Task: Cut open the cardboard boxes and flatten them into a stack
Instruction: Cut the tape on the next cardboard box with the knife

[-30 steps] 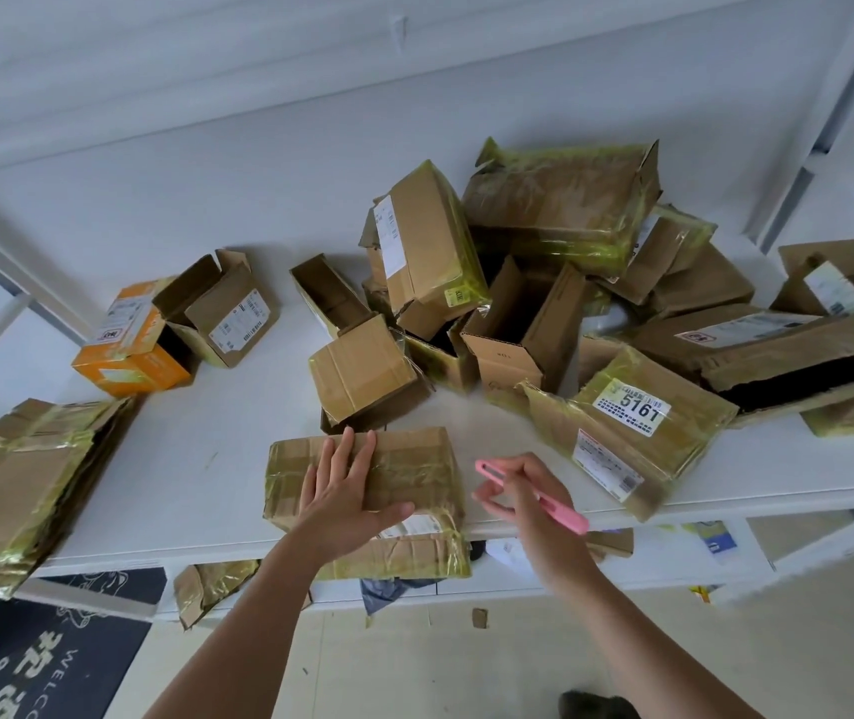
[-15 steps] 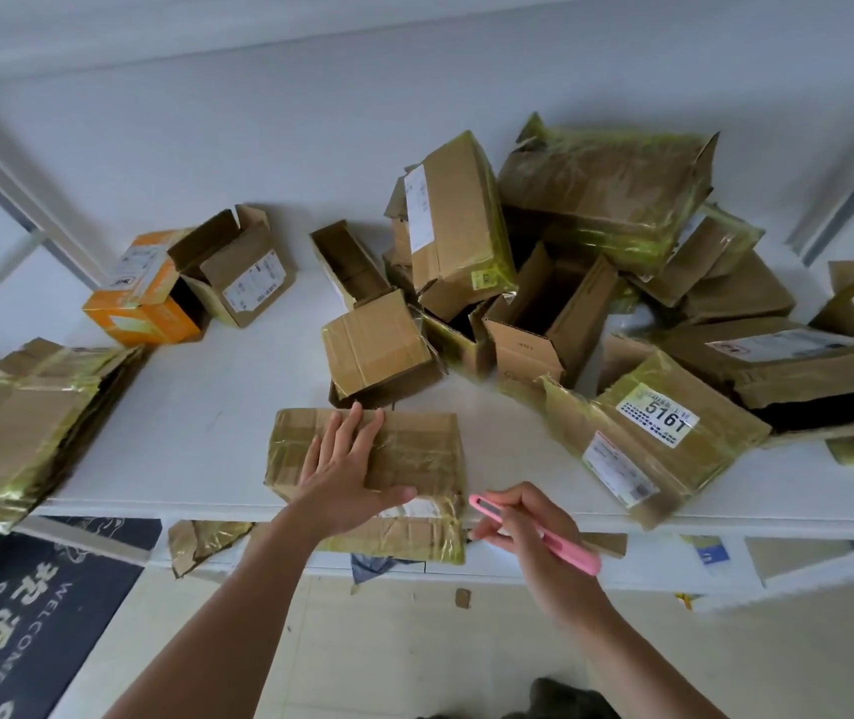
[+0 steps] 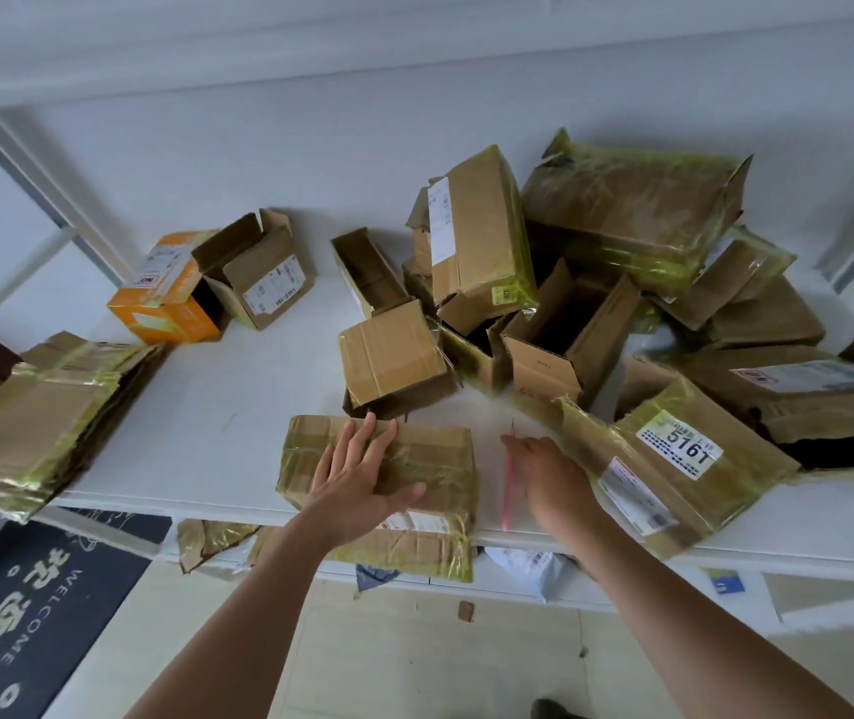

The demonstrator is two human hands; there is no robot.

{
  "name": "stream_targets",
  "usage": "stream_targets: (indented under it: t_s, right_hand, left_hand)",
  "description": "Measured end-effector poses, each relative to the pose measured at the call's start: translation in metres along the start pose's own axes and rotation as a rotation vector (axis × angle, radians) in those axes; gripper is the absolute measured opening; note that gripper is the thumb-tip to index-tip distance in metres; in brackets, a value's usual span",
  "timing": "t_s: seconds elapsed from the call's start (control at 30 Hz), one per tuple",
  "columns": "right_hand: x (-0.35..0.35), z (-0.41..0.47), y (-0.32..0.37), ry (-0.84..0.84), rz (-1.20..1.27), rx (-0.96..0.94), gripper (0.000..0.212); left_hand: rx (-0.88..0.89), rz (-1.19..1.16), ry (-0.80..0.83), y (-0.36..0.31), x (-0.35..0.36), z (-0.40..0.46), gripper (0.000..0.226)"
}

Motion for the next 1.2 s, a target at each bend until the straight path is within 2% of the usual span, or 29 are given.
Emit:
stream_targets:
  t_s: [0.1, 0.13, 0.2, 0.27, 0.37, 0.5, 0.57, 0.6, 0.67, 0.73, 0.8, 0.83, 0.97, 1.03, 1.13, 1.2]
  right_hand:
    - [-0.033, 0.010, 0.026, -0.282, 0.156, -0.121, 0.050]
    - [-0.041, 0.016, 0.039, -0.319, 0.259, -0.187, 0.047]
    - [-0.042, 0.031, 0.060, -0.212, 0.448, -0.270, 0.041]
    - [-0.026, 0.038, 0.075, -0.025, 0.450, -0.254, 0.044]
    - [-0.003, 0.029, 0.084, 0.013, 0.209, -0.228, 0.048]
    - [0.007, 0.003, 0.098, -0.150, 0.132, -0.239, 0.049]
    - [0.009, -0.004, 0.105, -0.210, 0.165, -0.211, 0.044]
    - [0.008, -0.006, 0.109, -0.217, 0.203, -0.188, 0.042]
    - [0.005, -0.008, 0.115, -0.229, 0.251, -0.151, 0.041]
    - [0.002, -0.008, 0.118, -0.207, 0.299, -0.138, 0.042]
    - [-0.003, -0.008, 0.120, -0.161, 0.338, -0.156, 0.048]
    - [-0.007, -0.008, 0.122, -0.133, 0.364, -0.165, 0.051]
    - [-0.026, -0.011, 0.137, -0.092, 0.371, -0.223, 0.070]
    - [-0.033, -0.004, 0.146, -0.093, 0.444, -0.215, 0.080]
    - [-0.044, 0.009, 0.157, -0.197, 0.581, -0.207, 0.090]
    - [-0.048, 0.016, 0.156, -0.309, 0.629, -0.221, 0.090]
  left_hand:
    - [0.000, -0.012, -0.045, -0.001, 0.000, -0.002, 0.073]
    - [0.005, -0.026, -0.061, -0.002, 0.000, -0.002, 0.068]
    - [0.025, -0.075, -0.076, -0.001, -0.002, -0.003, 0.061]
    - [0.050, -0.100, -0.088, 0.002, -0.003, -0.007, 0.061]
    - [-0.005, -0.148, -0.137, 0.015, -0.008, -0.012, 0.079]
    - [-0.190, -0.252, -0.233, 0.036, -0.011, -0.027, 0.119]
    - [-0.366, -0.347, -0.311, 0.044, -0.006, -0.041, 0.135]
    - [-0.479, -0.454, -0.337, 0.048, -0.002, -0.047, 0.140]
    - [-0.712, -0.844, -0.294, 0.054, 0.009, -0.055, 0.137]
    - [-0.792, -1.378, -0.145, 0.054, 0.015, -0.053, 0.108]
    - [-0.740, -1.710, 0.021, 0.052, 0.015, -0.052, 0.073]
    - [-0.688, -1.734, 0.041, 0.053, 0.011, -0.053, 0.067]
    - [-0.447, -1.562, -0.101, 0.053, -0.027, -0.051, 0.076]
    - [-0.276, -1.380, -0.232, 0.048, -0.053, -0.049, 0.084]
    - [-0.019, -1.098, -0.394, 0.035, -0.077, -0.047, 0.079]
    - [0.007, -1.009, -0.386, 0.031, -0.076, -0.044, 0.072]
Point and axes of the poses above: each hand's wrist, its own z-axis towards the middle knuckle, its own x-axis out of the palm, y = z × x, the point moved 4 cm from there along z, towards the middle knuckle, and after that the axes turned 10 degrees about -x, right-handed, at the moved point
